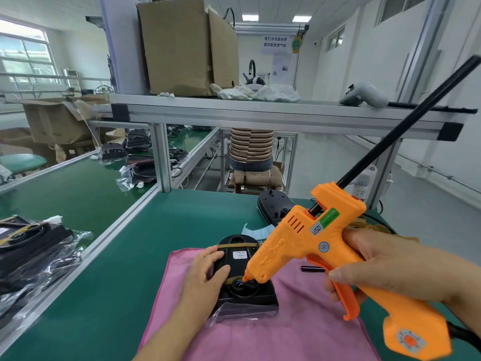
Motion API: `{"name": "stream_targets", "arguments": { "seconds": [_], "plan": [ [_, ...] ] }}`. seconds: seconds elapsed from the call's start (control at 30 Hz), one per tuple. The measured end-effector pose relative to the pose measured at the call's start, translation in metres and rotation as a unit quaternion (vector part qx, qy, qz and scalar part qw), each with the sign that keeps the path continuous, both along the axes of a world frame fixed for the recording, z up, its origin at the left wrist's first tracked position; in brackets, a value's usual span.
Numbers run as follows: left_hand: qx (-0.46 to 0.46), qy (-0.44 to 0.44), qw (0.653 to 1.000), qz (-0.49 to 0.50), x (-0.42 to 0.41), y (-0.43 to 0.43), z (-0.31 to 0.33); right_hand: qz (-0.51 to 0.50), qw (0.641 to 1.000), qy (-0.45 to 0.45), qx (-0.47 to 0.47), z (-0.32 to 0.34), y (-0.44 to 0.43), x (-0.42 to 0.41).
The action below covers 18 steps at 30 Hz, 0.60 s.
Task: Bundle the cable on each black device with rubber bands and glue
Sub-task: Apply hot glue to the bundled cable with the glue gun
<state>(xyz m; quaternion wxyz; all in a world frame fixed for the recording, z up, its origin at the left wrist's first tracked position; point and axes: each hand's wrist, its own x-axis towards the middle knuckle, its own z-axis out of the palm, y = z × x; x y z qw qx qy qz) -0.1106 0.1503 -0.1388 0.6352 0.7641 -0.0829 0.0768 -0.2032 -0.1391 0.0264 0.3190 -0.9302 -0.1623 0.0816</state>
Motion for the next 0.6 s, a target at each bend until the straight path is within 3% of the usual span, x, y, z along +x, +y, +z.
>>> {"name": "stream_targets", "arguments": {
  "seconds": [0.6],
  "plan": [
    [0.0,0.001,1.0,-0.002,0.0014,0.0004,-0.0018,0.008,1.0,0.0,-0.025,0.0025,0.0054,0.0]
  ]
}}
